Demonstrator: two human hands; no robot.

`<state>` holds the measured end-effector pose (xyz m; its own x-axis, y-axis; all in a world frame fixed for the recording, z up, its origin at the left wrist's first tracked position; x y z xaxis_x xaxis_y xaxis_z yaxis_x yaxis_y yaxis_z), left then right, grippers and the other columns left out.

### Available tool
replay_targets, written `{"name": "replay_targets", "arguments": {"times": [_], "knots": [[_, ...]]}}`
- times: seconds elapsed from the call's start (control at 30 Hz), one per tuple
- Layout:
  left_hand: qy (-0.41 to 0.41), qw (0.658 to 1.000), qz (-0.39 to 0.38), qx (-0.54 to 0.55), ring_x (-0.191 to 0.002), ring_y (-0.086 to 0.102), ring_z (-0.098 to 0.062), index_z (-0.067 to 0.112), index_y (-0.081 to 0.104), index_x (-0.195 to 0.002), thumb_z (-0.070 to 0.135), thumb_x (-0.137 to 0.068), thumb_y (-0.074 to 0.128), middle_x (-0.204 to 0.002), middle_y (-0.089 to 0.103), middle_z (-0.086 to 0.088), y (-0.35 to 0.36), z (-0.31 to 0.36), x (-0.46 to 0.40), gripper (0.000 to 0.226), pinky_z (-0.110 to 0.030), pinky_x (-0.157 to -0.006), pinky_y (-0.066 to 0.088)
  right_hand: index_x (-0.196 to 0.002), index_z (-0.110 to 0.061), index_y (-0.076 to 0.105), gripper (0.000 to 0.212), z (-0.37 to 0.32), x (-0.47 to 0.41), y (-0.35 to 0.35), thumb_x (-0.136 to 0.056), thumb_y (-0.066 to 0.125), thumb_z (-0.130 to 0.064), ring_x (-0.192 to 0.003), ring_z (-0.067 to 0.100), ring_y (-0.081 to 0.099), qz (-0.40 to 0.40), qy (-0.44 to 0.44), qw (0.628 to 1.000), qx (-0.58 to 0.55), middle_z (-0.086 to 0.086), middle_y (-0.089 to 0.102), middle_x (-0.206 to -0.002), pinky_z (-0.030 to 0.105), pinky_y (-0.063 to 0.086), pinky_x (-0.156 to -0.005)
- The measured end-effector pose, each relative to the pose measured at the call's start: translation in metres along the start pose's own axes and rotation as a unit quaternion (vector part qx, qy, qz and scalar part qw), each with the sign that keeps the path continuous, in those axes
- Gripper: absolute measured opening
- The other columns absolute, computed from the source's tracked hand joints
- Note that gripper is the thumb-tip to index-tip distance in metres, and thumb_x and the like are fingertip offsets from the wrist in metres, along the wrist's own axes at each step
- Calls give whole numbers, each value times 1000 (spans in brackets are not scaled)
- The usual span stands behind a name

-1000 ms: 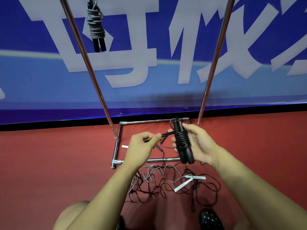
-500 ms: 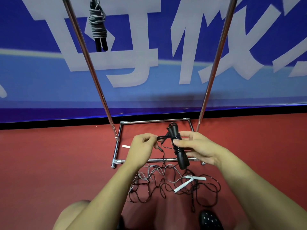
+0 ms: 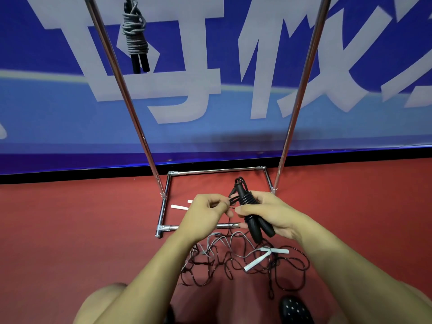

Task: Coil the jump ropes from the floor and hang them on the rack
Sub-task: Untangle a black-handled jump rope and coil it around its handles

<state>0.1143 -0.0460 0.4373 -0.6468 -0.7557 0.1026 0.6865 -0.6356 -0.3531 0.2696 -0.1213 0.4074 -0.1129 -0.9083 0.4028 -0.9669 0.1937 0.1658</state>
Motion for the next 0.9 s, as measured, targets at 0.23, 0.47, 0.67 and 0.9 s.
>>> {"name": "replay_targets", "arguments": {"times": [0.23, 0.47, 0.67, 0.9], "knots": [[-4, 999, -37, -12, -52, 48, 2, 2, 76, -92, 12, -103, 54, -66, 70, 13, 3, -6, -1, 27, -10, -55, 37, -118, -4, 61, 35, -6, 5, 1, -88, 78, -7, -99, 31, 75, -24, -2, 998, 50, 18, 77, -107, 35, 59, -80], [-76, 993, -83, 35, -43, 46, -19, 2, 74, -91, 40, -105, 51, -67, 70, -7, 5, -17, -5, 47, -24, -45, 36, -116, 0, 54, 39, -9, 3, -5, -84, 77, 5, -86, 28, 74, 40, -36, 998, 38, 16, 73, -88, 35, 61, -76], [-198, 949, -207, 131, -46, 57, -23, 5, 71, -82, 61, -104, 19, -54, 61, -13, 17, -27, 2, 80, -24, -45, 42, -108, -1, 56, 29, -20, 7, -8, -87, 76, 1, -68, 21, 65, 49, -72, 996, 4, 10, 69, -82, 29, 56, -63], [-230, 860, -360, 280, -112, 64, -46, 0, 68, -114, 73, -96, 30, -101, 70, -29, 30, -22, 12, 84, -48, -93, 54, -116, 12, 61, 34, -23, 6, -14, -91, 73, -8, -72, 20, 64, 71, -125, 986, -84, 10, 72, -87, 29, 56, -65]]}}
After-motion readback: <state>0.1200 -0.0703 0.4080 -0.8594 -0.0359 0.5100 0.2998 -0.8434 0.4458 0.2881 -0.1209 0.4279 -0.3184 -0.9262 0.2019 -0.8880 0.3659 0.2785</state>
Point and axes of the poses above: each hand's wrist, its own x-axis away from the middle knuckle, its own y-axis out of the palm, z = x × y, the point moved 4 cm from there along -x, towards the middle knuckle
